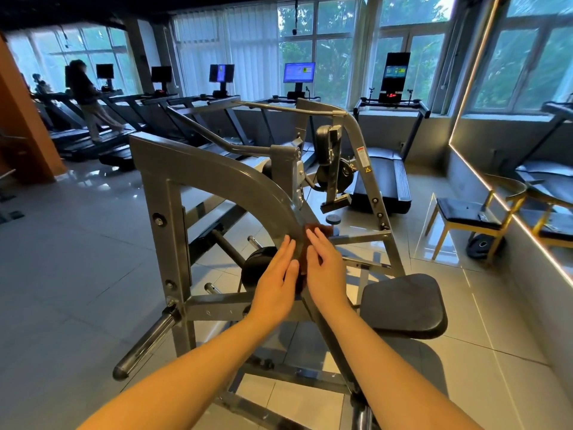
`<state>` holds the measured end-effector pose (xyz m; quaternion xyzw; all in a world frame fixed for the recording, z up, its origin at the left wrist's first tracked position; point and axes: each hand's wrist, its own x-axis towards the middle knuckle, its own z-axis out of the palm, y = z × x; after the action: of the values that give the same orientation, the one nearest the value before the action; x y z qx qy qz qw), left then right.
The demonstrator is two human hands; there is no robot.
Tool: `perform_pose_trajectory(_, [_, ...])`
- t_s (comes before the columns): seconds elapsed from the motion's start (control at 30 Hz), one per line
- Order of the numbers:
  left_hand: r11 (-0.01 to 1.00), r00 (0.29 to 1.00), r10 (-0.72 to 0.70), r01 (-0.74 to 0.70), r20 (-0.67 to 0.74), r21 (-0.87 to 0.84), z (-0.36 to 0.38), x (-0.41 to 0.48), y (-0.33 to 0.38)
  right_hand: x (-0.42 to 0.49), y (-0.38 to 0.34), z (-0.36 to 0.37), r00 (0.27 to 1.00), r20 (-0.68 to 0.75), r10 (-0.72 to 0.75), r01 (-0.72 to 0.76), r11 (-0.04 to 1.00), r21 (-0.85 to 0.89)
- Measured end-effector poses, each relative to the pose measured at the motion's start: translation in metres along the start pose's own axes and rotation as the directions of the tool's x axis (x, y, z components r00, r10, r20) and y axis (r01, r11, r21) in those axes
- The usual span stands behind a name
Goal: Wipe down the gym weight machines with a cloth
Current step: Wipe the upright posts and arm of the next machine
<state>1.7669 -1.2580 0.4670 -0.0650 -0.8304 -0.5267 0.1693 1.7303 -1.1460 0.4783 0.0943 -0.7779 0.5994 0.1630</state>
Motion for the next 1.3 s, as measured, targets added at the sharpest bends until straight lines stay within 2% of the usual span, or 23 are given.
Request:
perform_pose_trajectory(0.13, [1.000, 1.000, -0.015, 0.015, -0.016, 0.003, 0.002, -0.001, 0.001, 0.008, -0.002, -0.006, 0.997, -0.019, 0.080, -0.081, 0.996, -0.045])
perform_pose_trajectory(0.27, [0.994, 0.999, -0.013, 0.007, -0.047, -0.113, 0.003, -0.002, -0.002, 0.015, -0.027, 0.006, 0.999, 0.033, -0.042, 0.043, 0.998, -0.034])
perform_pose_trajectory(0.37, [0.993, 0.999, -0.017, 0.011, -0.049, -0.117, 0.004, -0.001, -0.004, 0.006, -0.014, 0.009, 0.998, -0.019, -0.064, 0.064, 0.997, -0.042])
perform_pose_trajectory(0.57, [0.994, 0.999, -0.017, 0.011, -0.052, -0.105, 0.007, 0.000, -0.004, -0.005, 0.002, -0.002, 0.982, -0.148, 0.114, -0.117, 0.993, -0.016])
perform_pose_trajectory(0.63, [0.993, 0.997, -0.017, 0.009, -0.071, -0.116, 0.006, 0.000, -0.003, 0.002, -0.015, 0.001, 0.987, -0.147, 0.069, -0.078, 0.995, -0.057])
perform_pose_trajectory(0.77, [0.992, 0.989, -0.005, -0.013, -0.147, -0.123, -0.005, 0.005, 0.000, 0.008, -0.043, 0.018, 0.983, -0.126, -0.136, 0.122, 0.986, -0.112])
perform_pose_trajectory(1.0, [0.993, 0.990, -0.010, -0.006, -0.138, -0.120, -0.031, 0.021, -0.010, -0.005, -0.034, 0.030, 0.965, -0.239, -0.106, 0.071, 0.986, -0.151])
perform_pose_trajectory(1.17, [0.961, 0.996, -0.043, 0.018, -0.083, -0.277, -0.062, 0.038, -0.014, 0.016, -0.067, 0.066, 0.947, -0.188, -0.260, 0.209, 0.944, -0.255])
perform_pose_trajectory(1.3, [0.935, 0.994, -0.074, 0.041, -0.080, -0.353, -0.096, 0.052, -0.010, 0.031, -0.089, 0.104, 0.953, -0.088, -0.289, 0.262, 0.937, -0.232])
